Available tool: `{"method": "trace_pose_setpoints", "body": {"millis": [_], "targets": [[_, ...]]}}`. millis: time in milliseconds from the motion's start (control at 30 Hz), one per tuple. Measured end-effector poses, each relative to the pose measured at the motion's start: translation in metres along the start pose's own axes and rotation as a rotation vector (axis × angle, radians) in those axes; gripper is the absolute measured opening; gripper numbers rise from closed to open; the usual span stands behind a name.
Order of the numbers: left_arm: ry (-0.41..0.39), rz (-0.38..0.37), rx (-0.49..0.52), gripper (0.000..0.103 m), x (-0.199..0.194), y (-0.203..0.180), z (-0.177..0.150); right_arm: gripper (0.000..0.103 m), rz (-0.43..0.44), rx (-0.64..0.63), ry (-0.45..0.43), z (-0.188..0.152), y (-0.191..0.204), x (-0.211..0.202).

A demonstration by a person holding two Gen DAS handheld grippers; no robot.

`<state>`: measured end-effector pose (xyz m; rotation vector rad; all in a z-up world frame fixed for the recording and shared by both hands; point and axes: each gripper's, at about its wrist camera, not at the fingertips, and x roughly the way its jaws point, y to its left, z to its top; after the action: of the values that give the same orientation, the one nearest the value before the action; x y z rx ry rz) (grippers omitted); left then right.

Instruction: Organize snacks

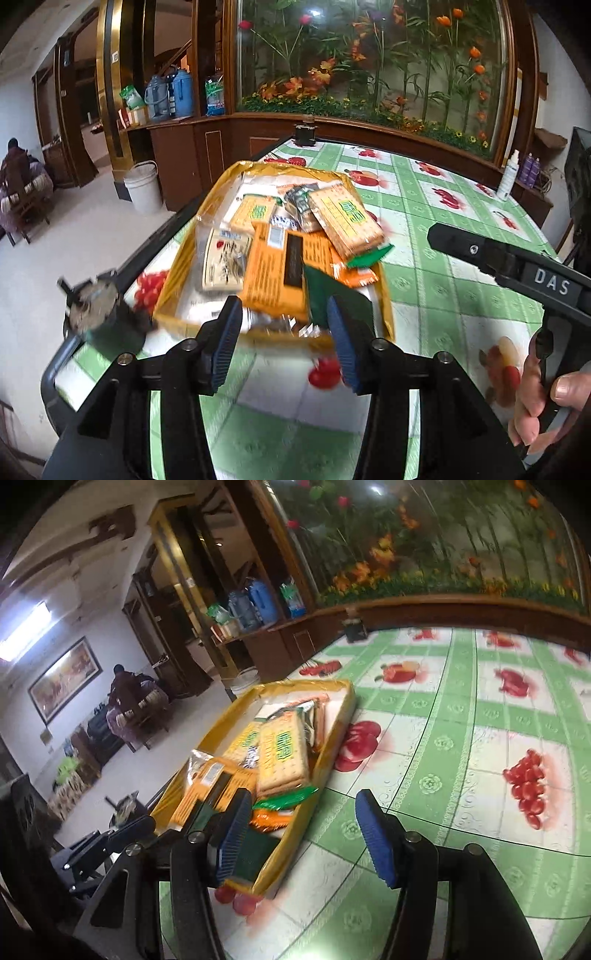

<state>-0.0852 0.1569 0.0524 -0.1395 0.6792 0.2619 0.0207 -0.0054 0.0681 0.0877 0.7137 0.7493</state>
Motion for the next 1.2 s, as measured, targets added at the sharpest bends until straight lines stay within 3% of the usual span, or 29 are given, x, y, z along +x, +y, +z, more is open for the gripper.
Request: {"method": "trace_pose_setpoints", "body": {"millis": [233,400,500,600,867,1200], "targets": [[0.002,-0.031,0.081,0.056,-0.019,-0.015,-0.022,0.067,-0.026,-0.047,-0.025,-0.026,0.010,-0.031],[-0.013,-0.046,0.070,0.060,-0.027,-0.017,-0.026,0.069,-0.011,0.013,0.011,-0.045,-0.001,-0.036],[-0.025,-0.054,0.056,0.061,-0.031,-0.017,-0.026,0.069,-0.038,-0.024,-0.020,-0.041,0.000,-0.039],[-0.050,-0.048,0.047,0.076,-0.036,-0.015,-0.025,0.069,-0.040,-0.045,0.002,-0.042,0.002,-0.033],[-0.088,-0.038,0.099,0.077,-0.038,-0.019,-0.027,0.069,-0.014,-0.049,0.047,-0.048,0.004,-0.024],[-0.058,-0.091,0.046,0.077,-0.021,-0.016,-0.024,0.069,-0.060,-0.025,0.074,-0.049,-0.006,-0.012]]}}
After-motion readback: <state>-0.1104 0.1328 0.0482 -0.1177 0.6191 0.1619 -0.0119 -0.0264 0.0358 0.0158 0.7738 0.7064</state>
